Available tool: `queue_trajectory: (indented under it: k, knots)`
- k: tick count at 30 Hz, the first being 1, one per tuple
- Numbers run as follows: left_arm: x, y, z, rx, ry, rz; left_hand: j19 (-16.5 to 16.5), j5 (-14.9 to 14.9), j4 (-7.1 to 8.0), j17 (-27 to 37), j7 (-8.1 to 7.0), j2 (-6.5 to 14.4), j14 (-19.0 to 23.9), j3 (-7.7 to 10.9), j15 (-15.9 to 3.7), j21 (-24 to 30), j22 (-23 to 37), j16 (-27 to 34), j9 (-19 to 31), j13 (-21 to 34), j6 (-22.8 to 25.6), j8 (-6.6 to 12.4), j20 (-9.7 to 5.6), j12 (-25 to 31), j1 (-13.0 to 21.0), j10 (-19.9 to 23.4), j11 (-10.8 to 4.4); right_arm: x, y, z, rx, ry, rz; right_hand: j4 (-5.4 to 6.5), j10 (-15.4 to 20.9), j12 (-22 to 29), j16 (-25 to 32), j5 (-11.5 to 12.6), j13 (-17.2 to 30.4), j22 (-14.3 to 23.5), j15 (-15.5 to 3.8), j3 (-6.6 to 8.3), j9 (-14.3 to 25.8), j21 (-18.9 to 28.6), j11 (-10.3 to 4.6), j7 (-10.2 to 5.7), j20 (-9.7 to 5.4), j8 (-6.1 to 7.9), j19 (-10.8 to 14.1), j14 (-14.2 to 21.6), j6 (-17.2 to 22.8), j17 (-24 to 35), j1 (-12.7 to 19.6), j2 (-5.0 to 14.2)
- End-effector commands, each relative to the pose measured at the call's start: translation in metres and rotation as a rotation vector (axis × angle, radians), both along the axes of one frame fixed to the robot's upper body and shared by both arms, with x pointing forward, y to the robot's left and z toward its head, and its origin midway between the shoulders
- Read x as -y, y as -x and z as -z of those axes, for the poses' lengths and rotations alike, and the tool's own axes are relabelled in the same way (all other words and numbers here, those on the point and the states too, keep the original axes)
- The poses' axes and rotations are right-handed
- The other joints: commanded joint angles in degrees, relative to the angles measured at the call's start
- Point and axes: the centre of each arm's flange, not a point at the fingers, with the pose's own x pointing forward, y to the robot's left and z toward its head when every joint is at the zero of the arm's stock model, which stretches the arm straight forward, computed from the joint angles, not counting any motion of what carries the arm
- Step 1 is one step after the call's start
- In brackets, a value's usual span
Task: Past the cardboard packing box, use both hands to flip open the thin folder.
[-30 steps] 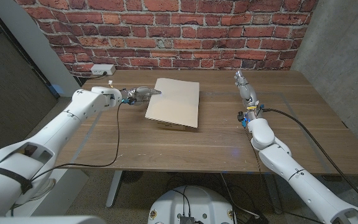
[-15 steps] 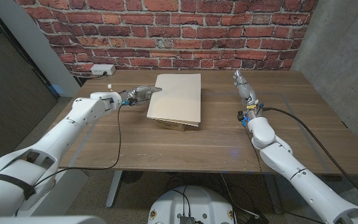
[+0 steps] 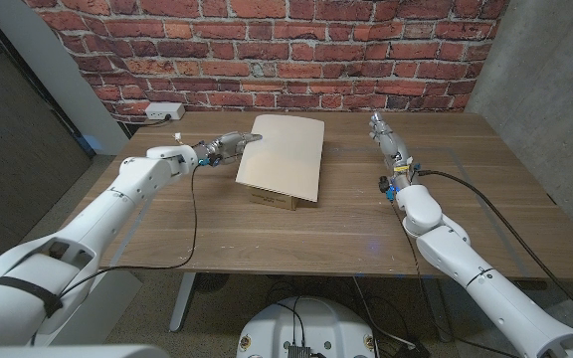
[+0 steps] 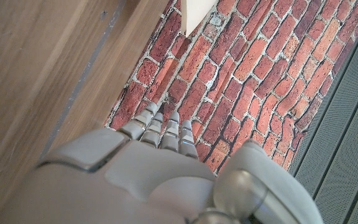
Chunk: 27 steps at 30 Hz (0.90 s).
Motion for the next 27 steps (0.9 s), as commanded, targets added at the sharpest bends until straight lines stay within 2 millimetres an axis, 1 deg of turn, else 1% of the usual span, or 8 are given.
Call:
queue_trajectory:
  k: [1, 7, 13, 23, 27]
  knots:
    - [0.011, 0.002, -0.011, 0.043, 0.006, 0.042, -0.3, 0.3, -0.01, 0.3, 4.06, -0.2, 0.5, 0.66, -0.12, 0.4, 0.2, 0.4, 0.5, 0.4, 3.7, 0.45, -0.75, 0.5, 0.1, 0.9, -0.95, -0.011, 0.002, -0.005, -0.018, 0.014, -0.059, -0.08, 0.9, 0.5, 0.4, -0.1, 0.1, 0.1, 0.23, 0.35, 0.1, 0.4, 0.51, 0.46, -0.02, 0.26, 0.8, 0.7, 0.4, 0.1, 0.5, -0.27]
    - [0.014, 0.004, -0.013, 0.055, 0.015, 0.054, -0.4, 0.3, -0.04, 0.5, 4.07, -0.3, 0.6, 0.82, -0.19, 0.8, 0.2, 0.6, 1.0, 0.7, 3.5, 0.64, -1.08, 0.7, 0.2, 1.1, -1.04, -0.014, 0.001, -0.006, -0.016, 0.020, -0.065, -0.04, 1.3, 0.5, 0.5, -0.3, 0.1, 0.1, 0.37, 0.29, 0.2, 0.4, 0.70, 0.91, 0.08, 0.31, 1.1, 1.1, 0.6, 0.2, 0.4, -0.45]
    - [0.017, 0.006, -0.016, 0.076, 0.022, 0.058, -0.6, 0.3, -0.15, 0.8, 4.45, -0.3, 0.8, 1.07, -0.28, 1.2, 0.3, 0.8, 1.6, 1.0, 3.4, 0.91, -1.35, 1.1, 0.5, 1.4, -1.22, -0.019, 0.000, -0.006, -0.020, 0.026, -0.074, 0.00, 1.5, 0.6, 0.5, -0.4, 0.1, 0.1, 0.39, 0.27, 0.2, 0.4, 0.75, 1.04, 0.06, 0.33, 1.2, 1.2, 0.8, 0.2, 0.3, -0.52]
    - [0.018, 0.008, -0.019, 0.098, 0.063, 0.073, -1.0, 0.3, -0.30, 1.1, 4.58, -0.3, 1.0, 1.39, -0.28, 1.7, 0.3, 1.0, 2.4, 1.1, 3.3, 1.29, -1.92, 1.2, 0.9, 1.5, -1.14, -0.024, 0.000, -0.006, -0.040, 0.041, -0.077, -0.01, 1.5, 0.5, 0.4, -0.5, 0.1, 0.1, 0.38, 0.28, 0.2, 0.4, 0.74, 1.14, 0.05, 0.27, 1.3, 1.3, 0.8, 0.2, 0.3, -0.58]
    - [0.017, 0.007, -0.019, 0.099, 0.072, 0.080, -1.1, 0.3, -0.33, 1.2, 4.52, -0.3, 1.0, 1.47, -0.27, 2.0, 0.3, 1.0, 2.8, 1.1, 3.3, 1.47, -2.04, 1.2, 0.9, 1.6, -1.13, -0.026, -0.001, -0.006, -0.057, 0.038, -0.099, -0.08, 1.5, 0.4, 0.3, -0.5, 0.1, 0.1, 0.47, 0.39, 0.2, 0.5, 0.77, 1.22, 0.64, 0.22, 2.0, 1.4, 0.7, 0.2, 0.4, -0.52]
